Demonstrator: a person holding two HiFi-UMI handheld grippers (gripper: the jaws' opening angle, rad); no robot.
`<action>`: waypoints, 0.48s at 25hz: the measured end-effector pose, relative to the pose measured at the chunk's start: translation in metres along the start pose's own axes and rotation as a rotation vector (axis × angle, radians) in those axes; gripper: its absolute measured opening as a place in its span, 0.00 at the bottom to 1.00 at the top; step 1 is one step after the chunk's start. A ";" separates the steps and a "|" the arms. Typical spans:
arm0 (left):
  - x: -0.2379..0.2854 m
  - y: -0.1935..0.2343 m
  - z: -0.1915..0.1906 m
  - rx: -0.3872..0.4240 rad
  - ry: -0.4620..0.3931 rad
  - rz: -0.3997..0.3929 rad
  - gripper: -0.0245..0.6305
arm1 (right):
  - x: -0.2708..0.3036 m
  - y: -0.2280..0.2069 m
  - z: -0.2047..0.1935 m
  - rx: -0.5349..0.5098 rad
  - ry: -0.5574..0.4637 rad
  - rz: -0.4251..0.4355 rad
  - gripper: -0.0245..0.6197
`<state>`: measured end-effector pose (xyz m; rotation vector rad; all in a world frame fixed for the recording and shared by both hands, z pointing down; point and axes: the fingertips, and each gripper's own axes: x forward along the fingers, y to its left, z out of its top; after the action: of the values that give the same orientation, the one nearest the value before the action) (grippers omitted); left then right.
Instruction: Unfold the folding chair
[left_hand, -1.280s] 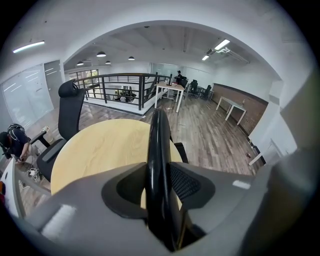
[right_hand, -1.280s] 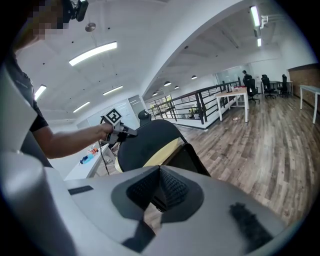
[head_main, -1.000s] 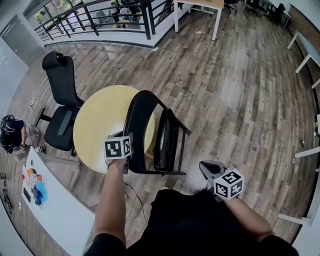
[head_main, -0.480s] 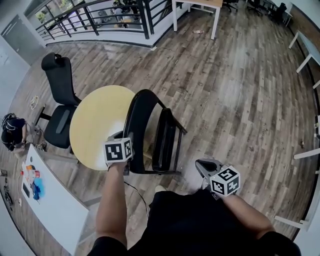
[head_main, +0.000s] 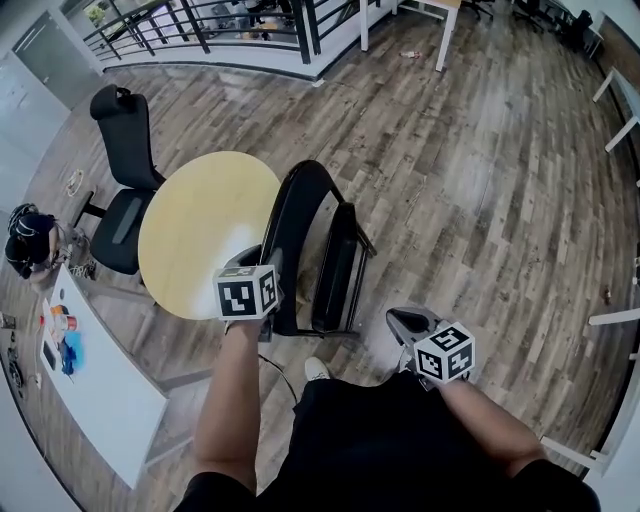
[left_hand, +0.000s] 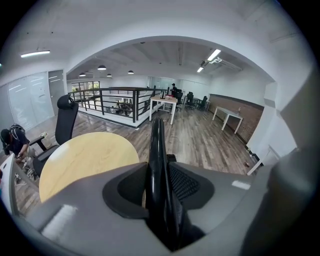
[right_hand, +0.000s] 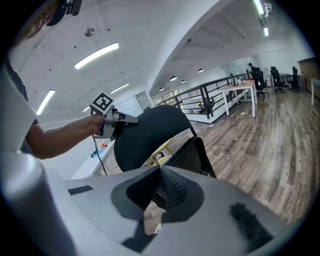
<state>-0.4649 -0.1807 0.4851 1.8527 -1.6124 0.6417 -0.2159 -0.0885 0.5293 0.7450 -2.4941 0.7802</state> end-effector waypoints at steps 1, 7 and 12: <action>-0.001 -0.005 0.000 -0.006 -0.003 -0.010 0.25 | 0.003 0.000 -0.002 0.008 0.002 0.004 0.05; -0.004 -0.032 0.001 -0.017 -0.006 -0.051 0.25 | 0.033 -0.012 -0.024 0.157 0.028 0.025 0.05; -0.004 -0.057 0.001 -0.049 -0.019 -0.099 0.24 | 0.065 -0.029 -0.048 0.338 0.067 0.012 0.18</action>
<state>-0.4094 -0.1737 0.4751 1.8949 -1.5247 0.5385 -0.2377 -0.1029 0.6114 0.8007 -2.3356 1.2298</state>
